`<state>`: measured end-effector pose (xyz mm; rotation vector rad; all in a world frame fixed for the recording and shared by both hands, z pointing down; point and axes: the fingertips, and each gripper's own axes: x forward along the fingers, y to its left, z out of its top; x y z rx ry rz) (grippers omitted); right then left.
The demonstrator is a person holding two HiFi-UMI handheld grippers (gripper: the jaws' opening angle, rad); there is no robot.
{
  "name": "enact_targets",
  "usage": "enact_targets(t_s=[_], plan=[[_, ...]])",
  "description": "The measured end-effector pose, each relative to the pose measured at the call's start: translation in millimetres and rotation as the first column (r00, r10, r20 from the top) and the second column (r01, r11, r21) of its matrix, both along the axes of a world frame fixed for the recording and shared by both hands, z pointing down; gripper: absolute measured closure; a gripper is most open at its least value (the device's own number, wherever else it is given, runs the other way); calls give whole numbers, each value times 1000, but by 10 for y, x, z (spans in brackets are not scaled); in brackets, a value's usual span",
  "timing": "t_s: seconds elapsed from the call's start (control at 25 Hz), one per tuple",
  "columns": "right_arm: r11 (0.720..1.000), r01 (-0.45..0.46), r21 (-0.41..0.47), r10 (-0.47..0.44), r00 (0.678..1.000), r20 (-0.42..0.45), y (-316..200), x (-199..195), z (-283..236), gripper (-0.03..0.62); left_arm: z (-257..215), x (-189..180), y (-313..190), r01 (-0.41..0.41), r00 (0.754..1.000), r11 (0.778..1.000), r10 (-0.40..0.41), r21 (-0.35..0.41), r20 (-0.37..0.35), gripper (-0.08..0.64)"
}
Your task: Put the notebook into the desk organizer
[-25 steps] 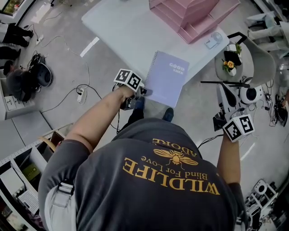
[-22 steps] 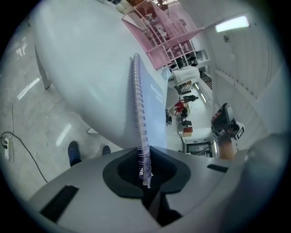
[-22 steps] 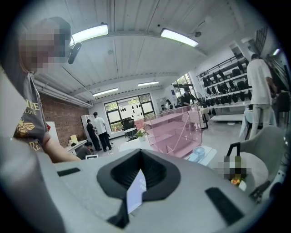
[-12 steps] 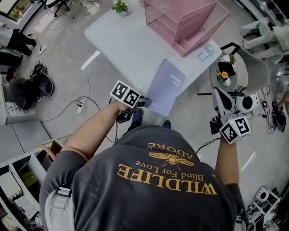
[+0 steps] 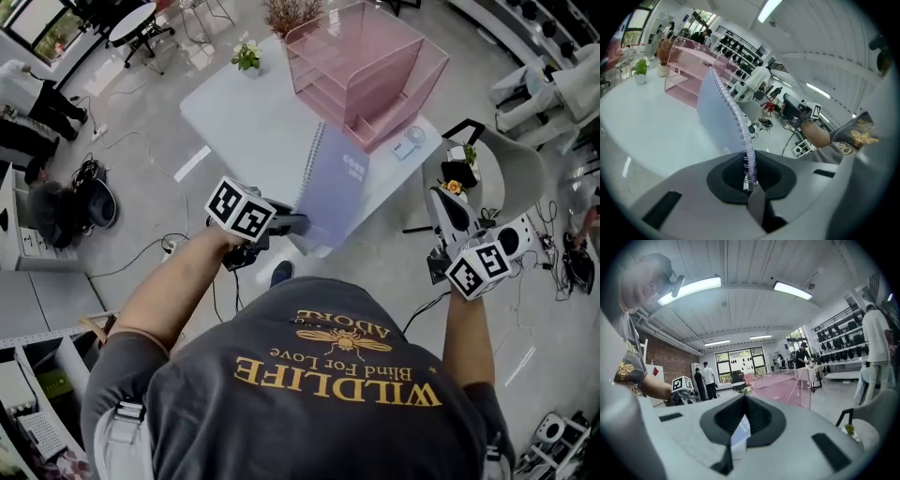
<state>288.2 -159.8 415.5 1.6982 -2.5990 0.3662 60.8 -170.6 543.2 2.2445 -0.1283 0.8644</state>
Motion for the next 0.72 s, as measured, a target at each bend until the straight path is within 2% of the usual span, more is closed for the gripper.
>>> enact_targets(t_s=[0.36, 0.56, 0.72], plan=[[996, 46, 75, -43, 999, -30, -306, 296, -309, 592, -874, 150, -381, 9, 1000, 984, -9, 179, 0, 529], [990, 83, 115, -76, 995, -57, -557, 338, -531, 592, -1284, 253, -640, 10, 1000, 970, -14, 242, 16, 529], [988, 84, 130, -74, 994, -75, -736, 356, -667, 592, -1564, 347, -781, -23, 1000, 966, 22, 257, 8, 529]])
